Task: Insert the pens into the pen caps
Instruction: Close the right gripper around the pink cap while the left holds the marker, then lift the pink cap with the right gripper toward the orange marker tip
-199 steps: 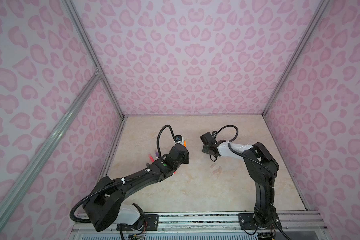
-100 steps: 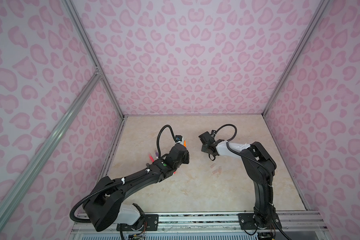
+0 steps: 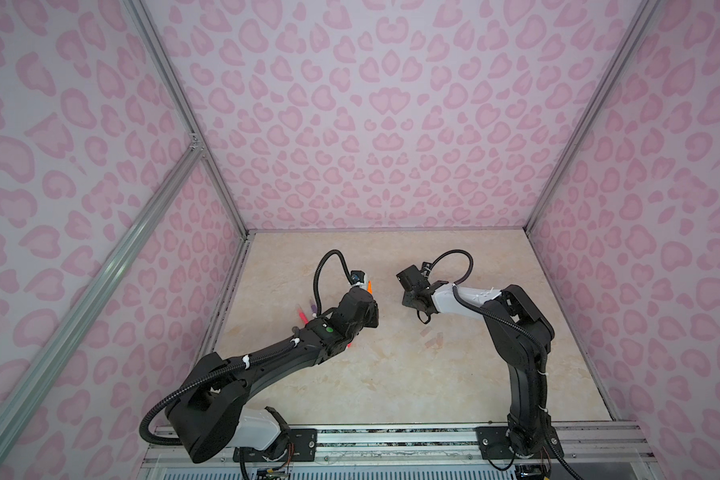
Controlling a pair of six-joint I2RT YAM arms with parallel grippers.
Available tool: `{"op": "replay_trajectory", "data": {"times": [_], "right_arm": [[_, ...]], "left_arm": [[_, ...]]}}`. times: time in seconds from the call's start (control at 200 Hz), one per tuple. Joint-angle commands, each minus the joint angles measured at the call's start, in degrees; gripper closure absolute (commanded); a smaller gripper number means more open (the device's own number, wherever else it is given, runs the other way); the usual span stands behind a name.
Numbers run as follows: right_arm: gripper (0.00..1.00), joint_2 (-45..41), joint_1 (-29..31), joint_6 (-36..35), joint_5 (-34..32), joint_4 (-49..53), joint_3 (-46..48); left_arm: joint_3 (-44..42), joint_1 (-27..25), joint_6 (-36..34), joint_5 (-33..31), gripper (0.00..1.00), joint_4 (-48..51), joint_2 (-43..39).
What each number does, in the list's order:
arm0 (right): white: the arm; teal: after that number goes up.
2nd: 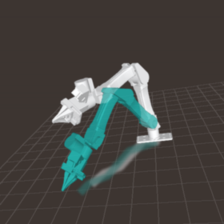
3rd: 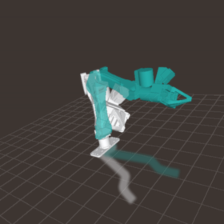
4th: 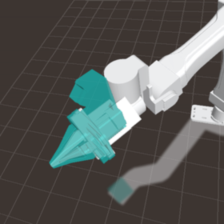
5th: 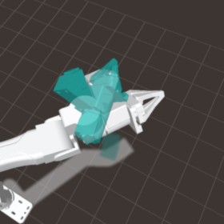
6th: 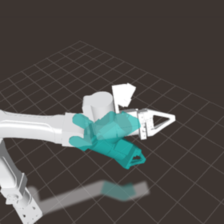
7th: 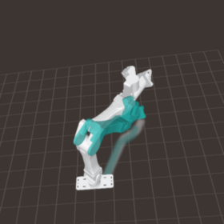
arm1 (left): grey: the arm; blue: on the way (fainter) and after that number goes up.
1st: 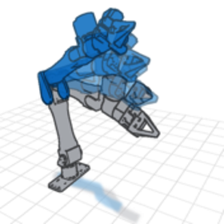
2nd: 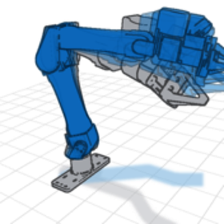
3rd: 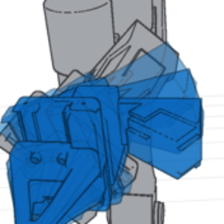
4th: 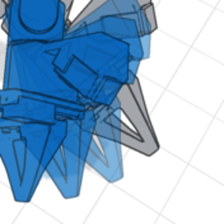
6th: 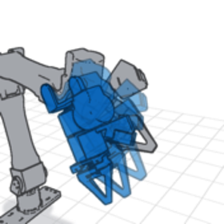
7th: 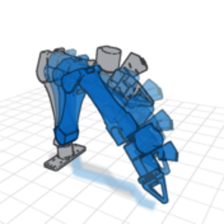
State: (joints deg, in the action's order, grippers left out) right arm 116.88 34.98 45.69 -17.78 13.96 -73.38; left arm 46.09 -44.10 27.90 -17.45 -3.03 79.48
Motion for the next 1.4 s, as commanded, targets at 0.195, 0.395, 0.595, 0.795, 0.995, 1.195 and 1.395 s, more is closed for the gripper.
{"op": "replay_trajectory", "data": {"times": [0.195, 0.395, 0.595, 0.795, 0.995, 1.195, 1.395], "right_arm": [[0.92, -5.07, -1.09, -1.49, 0.73, -1.16, 4.41], [0.94, -12.3, -4.0, -3.74, 5.45, -5.24, 8.49], [0.96, -18.7, -6.66, -4.69, 8.33, -7.69, 10.1], [0.98, -25.19, -8.52, -4.78, 12.66, -13.73, 14.63], [0.99, -35.23, -8.54, -3.26, 16.38, -24.29, 23.1], [0.97, -44.3, -7.93, -1.75, 19.47, -36.28, 32.33], [0.99, -45.49, -6.79, -1.72, 20.42, -36.11, 32.44]], "left_arm": [[1.98, -0.01, -2.73, 5.33, 0.97, -1.71, 0.93], [2.07, -0.24, -4.62, 11.79, 0.97, -4.36, 1.55], [1.91, -1.93, -6.95, 17.5, 0.97, -7.48, 2.32], [2.74, -3.47, -8.6, 23.25, 0.97, -10.24, 3.93], [2.93, -4.32, -9.52, 26.26, 0.97, -11.37, 5.0], [3.59, -4.37, -8.48, 30.85, 0.97, -12.31, 6.31], [3.66, -4.42, -8.38, 30.18, 0.97, -12.06, 6.29]]}}
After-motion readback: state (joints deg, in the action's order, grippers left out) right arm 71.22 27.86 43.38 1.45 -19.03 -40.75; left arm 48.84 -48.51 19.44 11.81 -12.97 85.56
